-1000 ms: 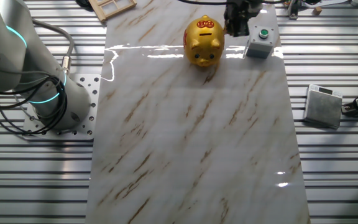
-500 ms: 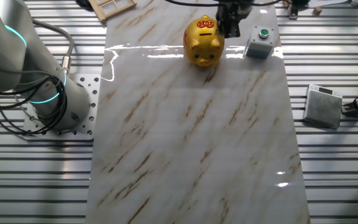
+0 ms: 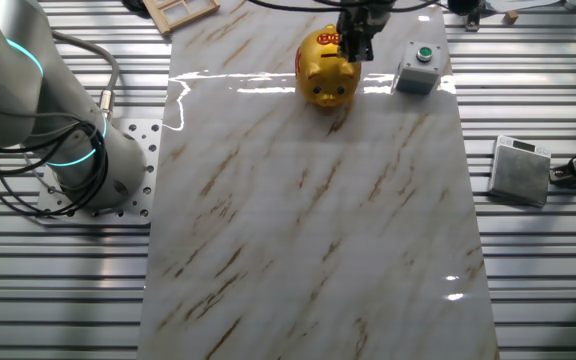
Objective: Drop coins into a piggy bank
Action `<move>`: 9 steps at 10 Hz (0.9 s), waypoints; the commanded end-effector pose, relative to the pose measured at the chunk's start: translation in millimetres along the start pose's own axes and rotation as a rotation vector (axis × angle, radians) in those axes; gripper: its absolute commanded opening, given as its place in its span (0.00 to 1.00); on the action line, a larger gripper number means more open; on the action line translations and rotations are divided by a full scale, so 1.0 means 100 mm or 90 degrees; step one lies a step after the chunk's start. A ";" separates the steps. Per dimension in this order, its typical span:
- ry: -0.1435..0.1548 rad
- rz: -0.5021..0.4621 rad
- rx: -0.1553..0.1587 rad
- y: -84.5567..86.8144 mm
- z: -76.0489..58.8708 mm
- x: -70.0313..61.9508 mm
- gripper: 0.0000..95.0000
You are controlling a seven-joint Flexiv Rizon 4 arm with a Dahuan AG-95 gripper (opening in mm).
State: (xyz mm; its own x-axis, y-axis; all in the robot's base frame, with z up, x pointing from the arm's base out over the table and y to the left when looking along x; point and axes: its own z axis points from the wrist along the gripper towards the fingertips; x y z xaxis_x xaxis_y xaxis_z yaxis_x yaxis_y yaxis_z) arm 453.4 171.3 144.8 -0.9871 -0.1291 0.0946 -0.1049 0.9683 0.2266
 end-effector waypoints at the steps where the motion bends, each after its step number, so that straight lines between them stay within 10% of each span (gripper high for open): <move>1: -0.002 0.003 0.001 0.02 0.04 0.03 0.00; 9: -0.010 0.006 0.001 0.07 0.09 0.09 0.00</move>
State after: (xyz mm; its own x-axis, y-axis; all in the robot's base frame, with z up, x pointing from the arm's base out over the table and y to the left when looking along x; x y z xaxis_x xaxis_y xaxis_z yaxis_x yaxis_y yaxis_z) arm 442.3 178.7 138.4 -0.9898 -0.1170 0.0808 -0.0963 0.9697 0.2245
